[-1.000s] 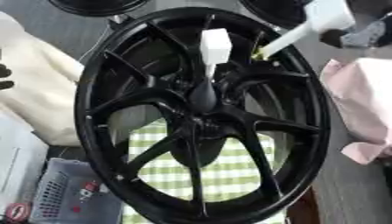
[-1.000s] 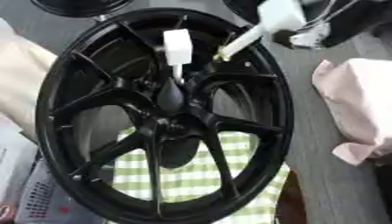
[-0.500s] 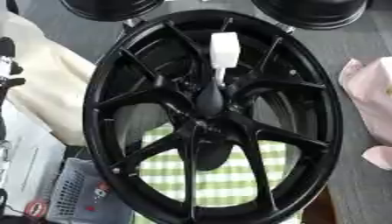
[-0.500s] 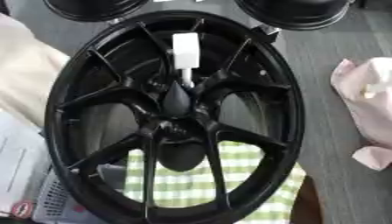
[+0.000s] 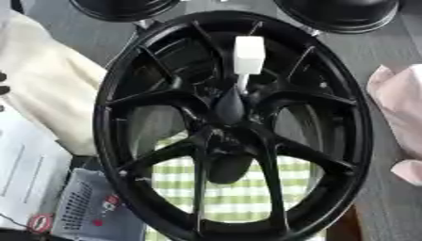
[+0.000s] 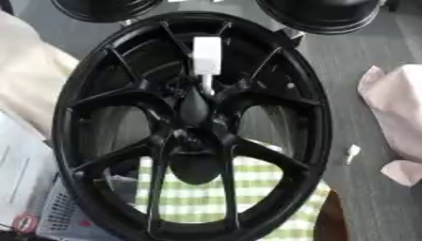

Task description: Pull the pin out of the wheel hub.

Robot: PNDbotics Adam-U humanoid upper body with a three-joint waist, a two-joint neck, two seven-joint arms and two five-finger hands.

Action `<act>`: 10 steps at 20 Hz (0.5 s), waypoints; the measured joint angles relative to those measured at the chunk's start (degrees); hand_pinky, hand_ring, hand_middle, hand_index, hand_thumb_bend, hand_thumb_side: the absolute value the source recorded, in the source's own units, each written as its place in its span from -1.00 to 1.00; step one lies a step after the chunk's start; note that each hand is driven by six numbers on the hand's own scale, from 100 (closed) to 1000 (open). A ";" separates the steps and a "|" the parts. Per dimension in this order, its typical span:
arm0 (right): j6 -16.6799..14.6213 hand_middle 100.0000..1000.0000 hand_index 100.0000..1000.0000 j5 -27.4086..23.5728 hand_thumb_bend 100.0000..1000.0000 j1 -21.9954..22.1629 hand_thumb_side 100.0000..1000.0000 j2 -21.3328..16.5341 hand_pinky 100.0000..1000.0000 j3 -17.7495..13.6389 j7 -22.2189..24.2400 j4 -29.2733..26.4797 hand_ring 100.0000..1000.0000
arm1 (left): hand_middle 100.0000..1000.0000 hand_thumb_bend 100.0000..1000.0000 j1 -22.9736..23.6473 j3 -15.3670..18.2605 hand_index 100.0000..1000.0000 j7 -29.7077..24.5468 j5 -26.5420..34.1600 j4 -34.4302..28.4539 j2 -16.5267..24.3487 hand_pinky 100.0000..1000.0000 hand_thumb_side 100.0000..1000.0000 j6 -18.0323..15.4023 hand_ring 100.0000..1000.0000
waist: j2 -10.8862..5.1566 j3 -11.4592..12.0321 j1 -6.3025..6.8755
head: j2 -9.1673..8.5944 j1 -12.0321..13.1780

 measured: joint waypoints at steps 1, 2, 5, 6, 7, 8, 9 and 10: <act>-0.90 0.31 0.54 -1.00 -0.28 1.27 -0.38 0.48 0.82 -0.68 -0.98 -1.50 0.41 | -0.06 -0.01 -0.03 -0.04 0.25 -0.09 0.02 0.00 0.00 0.22 0.03 0.02 0.22 | 0.00 0.02 -0.02 | 0.00 -0.14; -1.65 0.31 0.54 -2.03 -0.28 2.30 -0.38 0.85 0.82 -1.09 -2.01 -2.72 0.41 | -0.06 -0.01 -0.04 -0.05 0.25 -0.17 0.03 0.00 0.00 0.22 0.03 0.02 0.22 | 0.00 0.05 -0.04 | 0.00 -0.28; -3.30 0.10 0.42 -5.23 -0.60 3.78 -0.25 1.16 0.88 -1.22 -5.22 -4.58 0.27 | -0.06 -0.01 -0.22 -0.15 0.25 -0.40 0.04 -0.01 -0.01 0.22 0.02 -0.01 0.21 | -0.03 0.38 0.01 | 0.00 -0.61; -3.85 0.10 0.42 -6.27 -0.60 3.58 -0.25 1.40 0.88 -1.01 -6.28 -5.15 0.27 | -0.06 -0.01 -0.87 -0.56 0.25 -0.57 0.06 -0.06 -0.09 0.22 0.02 -0.05 0.21 | -0.12 1.13 0.37 | 0.00 -1.26; -4.52 0.10 0.42 -7.22 -0.68 2.80 -0.15 2.01 0.88 -0.36 -7.31 -5.92 0.27 | -0.06 -0.01 -1.76 -1.06 0.25 -0.89 0.07 -0.23 -0.39 0.22 0.02 -0.07 0.21 | -0.20 2.44 0.96 | -0.01 -2.09; -5.29 0.10 0.42 -8.29 -0.68 1.45 -0.15 3.04 0.88 0.74 -8.33 -6.96 0.27 | -0.06 -0.01 -2.44 -1.46 0.25 -1.18 0.07 -0.41 -0.67 0.22 0.02 -0.12 0.21 | -0.18 3.70 1.64 | -0.05 -2.86; -6.14 0.10 0.42 -9.34 -0.67 -0.18 -0.14 4.43 0.88 2.12 -9.35 -8.02 0.27 | -0.06 -0.01 -2.82 -1.69 0.25 -1.39 0.04 -0.66 -0.81 0.22 0.02 -0.16 0.21 | -0.03 4.10 2.05 | -0.20 -3.40; -6.95 0.10 0.42 -10.30 -0.67 -1.32 -0.14 5.82 0.88 3.47 -10.37 -8.69 0.27 | -0.06 -0.01 -3.38 -1.98 0.25 -1.57 -0.04 -0.77 -1.04 0.22 0.02 -0.19 0.21 | 0.09 3.89 2.09 | -0.46 -3.74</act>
